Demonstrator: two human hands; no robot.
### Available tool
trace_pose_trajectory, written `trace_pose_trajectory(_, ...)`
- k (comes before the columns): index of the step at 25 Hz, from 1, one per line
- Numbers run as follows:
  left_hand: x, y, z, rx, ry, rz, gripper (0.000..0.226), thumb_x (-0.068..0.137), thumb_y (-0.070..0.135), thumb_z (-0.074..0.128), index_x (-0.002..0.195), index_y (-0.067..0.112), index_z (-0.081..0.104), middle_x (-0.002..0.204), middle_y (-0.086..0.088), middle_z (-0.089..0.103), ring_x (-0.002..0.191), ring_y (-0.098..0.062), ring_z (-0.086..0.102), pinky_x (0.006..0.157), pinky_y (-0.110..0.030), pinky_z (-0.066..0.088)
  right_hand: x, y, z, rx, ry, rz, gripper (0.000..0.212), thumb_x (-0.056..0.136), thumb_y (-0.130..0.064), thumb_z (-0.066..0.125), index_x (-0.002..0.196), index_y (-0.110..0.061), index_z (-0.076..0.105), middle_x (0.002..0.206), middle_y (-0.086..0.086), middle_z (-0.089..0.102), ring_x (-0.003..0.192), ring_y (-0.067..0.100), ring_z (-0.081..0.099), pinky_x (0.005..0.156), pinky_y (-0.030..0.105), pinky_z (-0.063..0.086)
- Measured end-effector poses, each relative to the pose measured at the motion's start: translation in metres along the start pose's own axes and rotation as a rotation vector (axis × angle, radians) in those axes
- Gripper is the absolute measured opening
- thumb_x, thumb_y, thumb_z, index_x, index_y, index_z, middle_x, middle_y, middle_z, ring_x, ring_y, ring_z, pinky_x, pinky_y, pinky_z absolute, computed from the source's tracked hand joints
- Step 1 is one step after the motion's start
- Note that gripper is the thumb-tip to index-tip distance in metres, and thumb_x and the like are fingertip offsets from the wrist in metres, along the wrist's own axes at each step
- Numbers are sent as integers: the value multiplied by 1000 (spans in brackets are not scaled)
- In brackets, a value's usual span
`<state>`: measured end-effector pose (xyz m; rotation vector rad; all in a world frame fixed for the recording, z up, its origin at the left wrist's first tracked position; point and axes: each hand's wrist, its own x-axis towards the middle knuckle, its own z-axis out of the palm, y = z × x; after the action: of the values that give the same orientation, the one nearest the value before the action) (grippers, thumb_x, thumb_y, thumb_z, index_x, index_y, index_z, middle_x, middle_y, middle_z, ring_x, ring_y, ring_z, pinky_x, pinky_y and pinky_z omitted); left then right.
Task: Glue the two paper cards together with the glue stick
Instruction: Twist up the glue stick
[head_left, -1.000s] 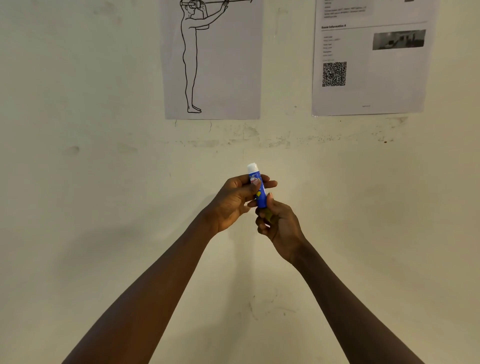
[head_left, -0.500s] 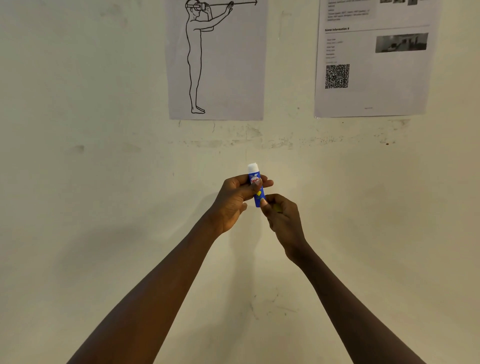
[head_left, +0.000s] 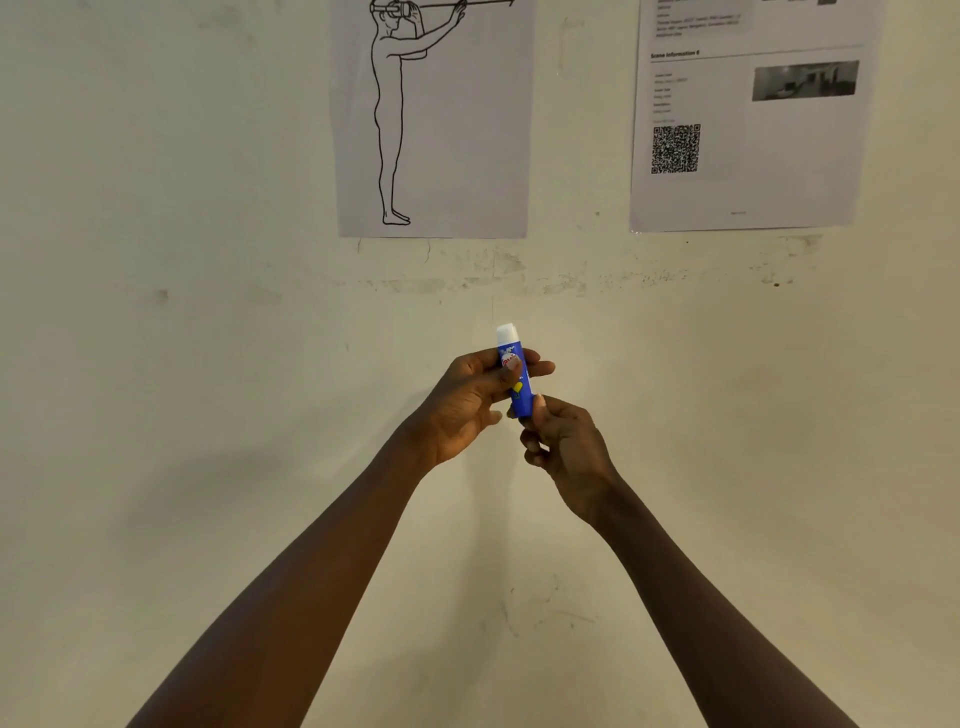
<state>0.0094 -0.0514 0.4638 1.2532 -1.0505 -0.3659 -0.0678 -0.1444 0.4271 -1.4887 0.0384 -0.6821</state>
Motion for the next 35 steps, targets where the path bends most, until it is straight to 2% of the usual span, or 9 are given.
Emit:
trace_pose_trajectory(3,-1,1,-3,-32,-123,9,28,71,47,68,89,25,67,93,14,73,100,-11,61,107,-62,18,-3,1,-3,253,-92,116,26,94,-18,36,82,-12,59,75,4,53,48,7,44,48,17,42)
trace_pose_trajectory(6,-1,2,-3,-5,-153,-15,33,71,49,61,97,28,65,104,16,70,105,-12,60,107,-63,16,-2,3,-4,318,-110,135,25,93,-19,37,84,-11,58,74,3,53,46,7,45,47,17,43)
trace_pose_trajectory(9,0,2,3,105,43,-49,23,93,27,40,109,19,54,118,3,59,110,-19,51,110,-56,19,3,6,1,14,56,-39,28,96,-19,34,90,-6,58,68,2,48,52,10,42,48,17,38)
trace_pose_trajectory(14,4,-4,12,180,397,113,32,84,19,59,106,-2,61,103,-16,66,90,-25,59,83,-30,40,10,15,8,-344,257,-336,27,94,-16,40,92,2,59,60,-1,44,54,11,36,52,18,31)
trace_pose_trajectory(18,6,-3,16,153,397,124,26,84,18,59,102,-1,62,101,-15,67,76,-16,62,76,-17,48,12,17,10,-393,243,-331,19,94,-18,40,84,-10,53,63,-3,45,58,11,38,56,21,32)
trace_pose_trajectory(22,4,0,8,108,211,53,12,89,16,50,90,13,62,82,6,73,96,-24,59,98,-45,41,8,10,8,-244,161,-190,27,96,-18,33,78,-12,52,59,2,43,53,13,36,49,19,34)
trace_pose_trajectory(26,2,1,2,62,64,26,17,91,12,45,87,20,61,75,15,73,94,-18,61,105,-63,28,3,3,3,194,19,80,31,96,-19,30,80,-9,55,70,5,49,56,13,39,56,24,36)
trace_pose_trajectory(30,1,2,0,79,76,7,15,91,15,46,90,18,61,86,9,73,98,-22,61,106,-61,28,3,3,3,30,7,38,29,96,-22,30,84,-9,54,69,3,47,54,12,39,52,22,36)
trace_pose_trajectory(35,-2,6,7,186,237,57,20,88,15,53,104,5,59,109,-13,64,90,-17,58,92,-35,37,6,7,9,-366,104,-269,23,92,-25,44,95,-6,56,62,-6,45,54,9,39,45,7,33)
